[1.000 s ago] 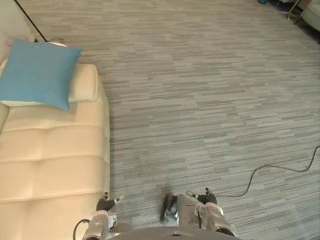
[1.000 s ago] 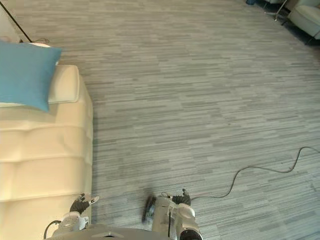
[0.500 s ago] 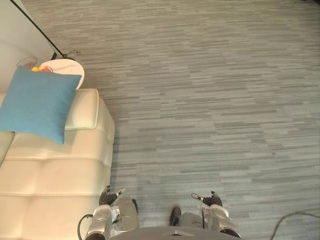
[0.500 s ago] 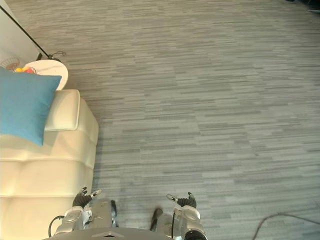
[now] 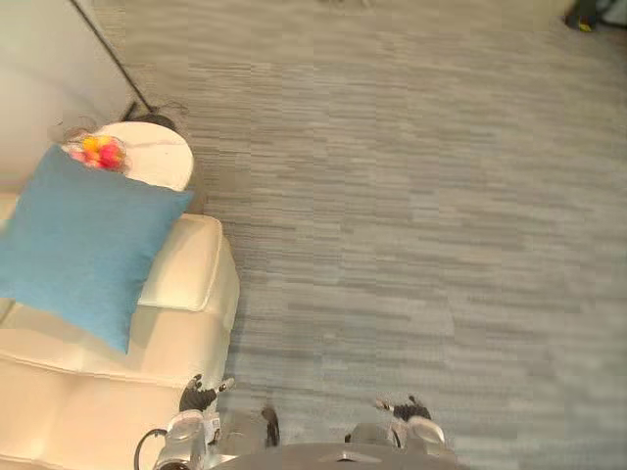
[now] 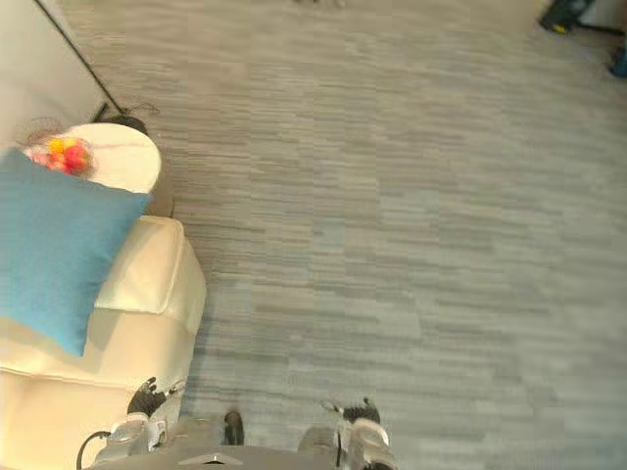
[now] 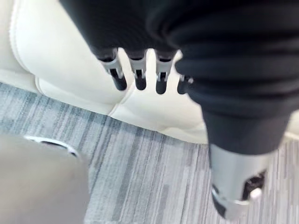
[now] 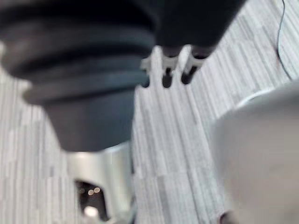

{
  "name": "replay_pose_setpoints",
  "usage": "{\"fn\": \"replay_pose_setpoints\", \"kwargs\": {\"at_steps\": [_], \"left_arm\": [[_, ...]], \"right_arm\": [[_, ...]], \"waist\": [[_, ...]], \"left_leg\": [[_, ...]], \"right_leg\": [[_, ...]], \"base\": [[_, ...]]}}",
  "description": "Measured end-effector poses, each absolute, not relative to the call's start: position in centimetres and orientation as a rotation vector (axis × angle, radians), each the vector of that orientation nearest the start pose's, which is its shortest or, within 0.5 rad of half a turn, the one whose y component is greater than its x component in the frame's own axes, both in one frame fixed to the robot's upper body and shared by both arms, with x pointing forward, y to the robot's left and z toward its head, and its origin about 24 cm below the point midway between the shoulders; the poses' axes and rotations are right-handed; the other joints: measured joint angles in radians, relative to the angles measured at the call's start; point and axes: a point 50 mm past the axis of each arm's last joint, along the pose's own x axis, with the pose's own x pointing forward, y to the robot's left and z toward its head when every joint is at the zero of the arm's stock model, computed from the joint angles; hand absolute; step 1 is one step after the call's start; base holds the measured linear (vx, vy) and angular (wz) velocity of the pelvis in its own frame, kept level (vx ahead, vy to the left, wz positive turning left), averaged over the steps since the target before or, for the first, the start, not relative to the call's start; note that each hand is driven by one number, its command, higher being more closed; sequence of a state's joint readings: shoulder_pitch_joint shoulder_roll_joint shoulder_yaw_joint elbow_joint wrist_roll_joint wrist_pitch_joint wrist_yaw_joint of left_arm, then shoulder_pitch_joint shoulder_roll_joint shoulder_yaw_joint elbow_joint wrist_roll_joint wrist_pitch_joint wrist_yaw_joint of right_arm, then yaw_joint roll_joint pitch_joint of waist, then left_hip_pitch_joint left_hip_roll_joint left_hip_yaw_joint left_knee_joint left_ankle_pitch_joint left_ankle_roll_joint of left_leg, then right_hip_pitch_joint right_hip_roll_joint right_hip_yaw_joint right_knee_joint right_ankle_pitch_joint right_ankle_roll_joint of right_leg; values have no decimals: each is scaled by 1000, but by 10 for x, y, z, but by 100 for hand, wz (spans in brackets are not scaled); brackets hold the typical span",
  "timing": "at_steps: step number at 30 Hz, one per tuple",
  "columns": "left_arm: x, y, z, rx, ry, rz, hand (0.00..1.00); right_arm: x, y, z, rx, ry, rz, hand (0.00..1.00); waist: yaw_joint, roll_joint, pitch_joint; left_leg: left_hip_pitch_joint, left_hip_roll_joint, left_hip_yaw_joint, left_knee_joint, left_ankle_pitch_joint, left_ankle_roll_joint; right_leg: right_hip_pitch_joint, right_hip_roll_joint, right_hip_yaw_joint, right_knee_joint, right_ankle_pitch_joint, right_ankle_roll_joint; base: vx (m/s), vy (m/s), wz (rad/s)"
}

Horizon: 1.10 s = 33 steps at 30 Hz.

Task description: Pick up cushions and gather them together orderly.

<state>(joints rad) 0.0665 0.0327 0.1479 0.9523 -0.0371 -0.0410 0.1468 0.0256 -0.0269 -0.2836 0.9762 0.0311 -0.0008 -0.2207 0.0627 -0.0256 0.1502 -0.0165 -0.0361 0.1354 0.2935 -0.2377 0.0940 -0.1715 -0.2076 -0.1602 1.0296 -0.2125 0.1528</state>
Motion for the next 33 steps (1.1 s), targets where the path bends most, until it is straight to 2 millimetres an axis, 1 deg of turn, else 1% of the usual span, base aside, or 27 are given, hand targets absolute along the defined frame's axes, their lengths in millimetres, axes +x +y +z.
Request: {"fn": "replay_pose_setpoints", "kwargs": {"at_steps": [1,2,4,5,7,8,9,10,11,12,13,14,15,16,17,19,20,21,22,23,24,25,26,27,30,31,33], "left_arm": [[120,192,-150,-2,975,325,0],[120,191,-150,-4,977,324,0],[126,185,-149,-23,963,316,0],[127,183,-149,-31,961,319,0],[128,184,-148,-33,958,324,0],[128,186,-148,-34,957,332,0],[125,185,-149,-45,964,344,0],[119,182,-151,-67,980,359,0],[118,177,-152,-97,977,372,0],[118,176,-152,-108,976,380,0],[119,175,-151,-137,967,406,0],[119,176,-150,-144,963,419,0],[116,179,-150,-144,958,429,0],[118,181,-149,-135,948,424,0],[122,184,-146,-116,931,409,0],[125,184,-145,-102,924,392,0],[125,184,-145,-94,926,388,0],[125,185,-146,-90,929,386,0],[126,183,-146,-86,933,374,0],[125,182,-147,-82,942,367,0],[128,186,-147,-60,936,359,0],[128,193,-145,-29,932,351,0],[129,196,-145,-16,926,349,0],[131,199,-144,-2,928,343,0],[128,200,-146,0,941,344,0],[126,200,-147,2,951,339,0],[124,198,-149,21,965,316,0]], "right_arm": [[123,-210,-148,28,996,-499,0],[122,-211,-148,25,993,-500,0],[124,-210,-147,32,982,-500,0],[124,-209,-147,37,978,-500,0],[123,-207,-148,55,985,-510,0],[122,-206,-148,60,987,-511,0],[121,-207,-148,65,991,-518,0],[120,-211,-148,63,991,-529,0],[123,-215,-146,51,982,-527,0],[125,-216,-146,49,976,-523,0],[128,-220,-144,42,963,-517,0],[126,-220,-144,41,969,-517,0],[124,-219,-145,40,977,-512,0],[121,-216,-146,32,984,-499,0],[120,-214,-147,30,986,-488,0],[120,-213,-147,37,988,-490,0],[119,-213,-148,50,988,-502,0],[119,-213,-148,54,989,-505,0],[115,-214,-149,62,996,-520,0],[113,-216,-149,61,999,-526,0],[112,-213,-151,66,1016,-519,0],[119,-205,-150,82,1005,-498,0],[123,-201,-150,93,995,-486,0],[126,-199,-149,99,987,-478,0],[125,-200,-150,91,994,-475,0],[121,-199,-152,61,1021,-453,0],[119,-200,-152,36,1021,-434,0]], "waist": [[-3,3,0],[-8,18,8],[-9,21,8],[-10,21,8],[-11,16,7],[-14,8,6],[-14,6,-3],[-10,15,-11],[-3,51,-14],[-8,61,-10],[-7,78,0],[-1,81,0],[8,79,1],[13,72,2],[16,58,4],[17,48,4],[15,47,5],[14,47,5],[13,48,4],[14,54,1],[18,27,-2],[19,2,-2],[19,-13,-2],[21,-24,-1],[19,-19,2],[17,-18,2],[4,-12,5]], "left_leg": [[22,1,-14,-13,0,0],[52,3,-47,-34,1,-1],[96,23,-133,-52,-16,-26],[104,32,-168,-51,-30,-41],[104,50,-265,-28,-90,-75],[106,44,-304,-12,-112,-90],[107,48,-355,7,-140,-102],[108,69,-379,9,-141,-115],[53,92,-360,126,-129,-145],[15,101,-340,194,-119,-162],[-77,138,-258,384,-86,-219],[-115,170,-202,483,-78,-227],[-154,216,-118,585,-76,-215],[-179,246,-49,628,-75,-191],[-210,259,31,620,-83,-170],[-232,255,107,530,-92,-155],[-233,247,150,393,-86,-154],[-233,241,164,316,-67,-149],[-231,226,176,187,-2,-141],[-226,222,185,99,95,-132],[-204,179,196,42,159,-98],[-194,148,195,1,173,-89],[-195,135,193,-5,172,-86],[-188,115,191,0,161,-70],[-150,90,189,-13,130,-56],[-108,71,183,-38,118,-49],[-73,51,160,-57,104,-51]], "right_leg": [[-17,7,-6,-13,-16,-14],[-46,20,-14,-63,-42,-35],[-104,75,24,-270,-67,-61],[-119,100,65,-360,-63,-60],[-134,155,221,-597,3,-32],[-130,157,261,-648,55,-16],[-123,164,252,-612,114,-32],[-133,169,211,-564,63,-58],[-122,162,151,-539,21,-78],[-109,159,130,-538,17,-85],[-62,159,84,-544,3,-108],[-32,159,56,-551,-5,-120],[13,159,15,-569,-13,-133],[62,154,-18,-599,-17,-140],[112,138,-54,-644,-18,-140],[149,110,-101,-684,-16,-137],[177,88,-143,-705,-15,-134],[189,80,-162,-712,-15,-131],[211,70,-190,-721,-15,-112],[220,71,-205,-730,-18,-93],[233,52,-197,-757,-18,-71],[241,44,-181,-796,5,-72],[248,38,-177,-820,20,-66],[265,21,-177,-826,37,-52],[250,-13,-158,-726,42,-43],[194,-49,-124,-556,49,-38],[126,-82,-87,-370,78,-36]], "base": [[390,-44,86],[233,-66,87],[295,-174,113],[320,-299,116],[285,-345,128],[340,-389,137],[305,-324,123],[464,-424,133],[373,-301,109],[440,-333,119],[346,-230,84],[335,-210,83],[308,-165,65],[312,-129,85],[250,-98,78],[218,9,77],[213,53,88],[220,111,101],[141,90,80],[286,192,81],[281,195,58],[269,196,43],[186,137,27],[158,124,17],[114,128,7],[107,171,10],[100,113,40]]}}
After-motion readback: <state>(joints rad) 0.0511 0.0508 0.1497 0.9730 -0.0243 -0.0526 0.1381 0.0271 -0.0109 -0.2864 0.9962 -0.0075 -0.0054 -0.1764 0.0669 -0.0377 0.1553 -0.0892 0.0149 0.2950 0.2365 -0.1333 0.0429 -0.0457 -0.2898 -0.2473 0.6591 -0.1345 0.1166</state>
